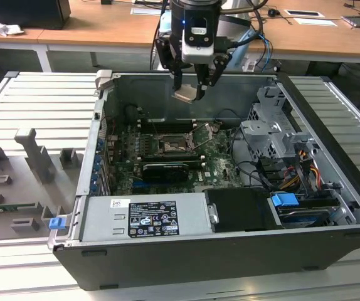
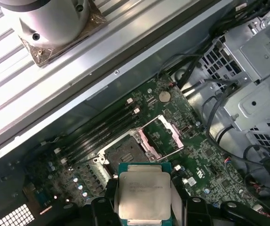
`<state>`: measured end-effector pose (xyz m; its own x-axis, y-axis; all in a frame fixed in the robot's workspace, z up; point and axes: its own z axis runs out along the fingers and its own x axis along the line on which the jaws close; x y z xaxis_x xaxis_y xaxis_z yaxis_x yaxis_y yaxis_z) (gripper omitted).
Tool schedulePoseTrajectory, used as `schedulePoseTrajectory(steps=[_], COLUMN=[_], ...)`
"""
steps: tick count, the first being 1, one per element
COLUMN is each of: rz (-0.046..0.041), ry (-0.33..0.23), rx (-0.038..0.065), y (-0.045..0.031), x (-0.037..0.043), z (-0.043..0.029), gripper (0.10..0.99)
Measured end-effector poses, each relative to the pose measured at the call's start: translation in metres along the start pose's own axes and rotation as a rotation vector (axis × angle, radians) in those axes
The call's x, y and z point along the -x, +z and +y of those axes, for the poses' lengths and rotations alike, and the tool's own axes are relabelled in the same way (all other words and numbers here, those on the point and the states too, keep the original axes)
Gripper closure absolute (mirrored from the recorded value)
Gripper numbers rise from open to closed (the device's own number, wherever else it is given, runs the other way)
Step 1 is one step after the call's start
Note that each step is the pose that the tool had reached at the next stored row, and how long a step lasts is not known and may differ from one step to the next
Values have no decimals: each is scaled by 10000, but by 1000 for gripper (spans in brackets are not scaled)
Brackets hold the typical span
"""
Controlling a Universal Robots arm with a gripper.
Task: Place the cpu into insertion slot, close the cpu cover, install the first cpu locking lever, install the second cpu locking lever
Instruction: 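Place the cpu into insertion slot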
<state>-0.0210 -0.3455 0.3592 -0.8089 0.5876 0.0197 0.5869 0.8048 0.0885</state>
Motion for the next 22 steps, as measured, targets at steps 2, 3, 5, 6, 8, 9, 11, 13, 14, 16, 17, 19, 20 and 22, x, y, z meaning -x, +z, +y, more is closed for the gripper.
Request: schedulePoseTrajectory(steps=[2,3,5,6,8,9,11,13,14,16,17,19,20,22], rz=[-20,-27,-49,-53,-61,-65,-67,-68,-69,-70,-70,-70,-70,-75], ry=[224,307,551,596,696,731,758,773,782,788,789,789,789,835], rx=[4,6,11,12,14,14,15,15,15,15,16,16,16,14], y=[5,8,20,23,33,42,55,63,70,78,82,93,99,102], x=[0,0,1,1,1,1,1,1,1,2,2,2,2,2], z=[0,-1,-2,-2,-3,-4,-5,-6,-6,-7,-7,-8,-9,-9], gripper=[557,557,557,557,557,557,557,557,557,557,557,557,557,557])
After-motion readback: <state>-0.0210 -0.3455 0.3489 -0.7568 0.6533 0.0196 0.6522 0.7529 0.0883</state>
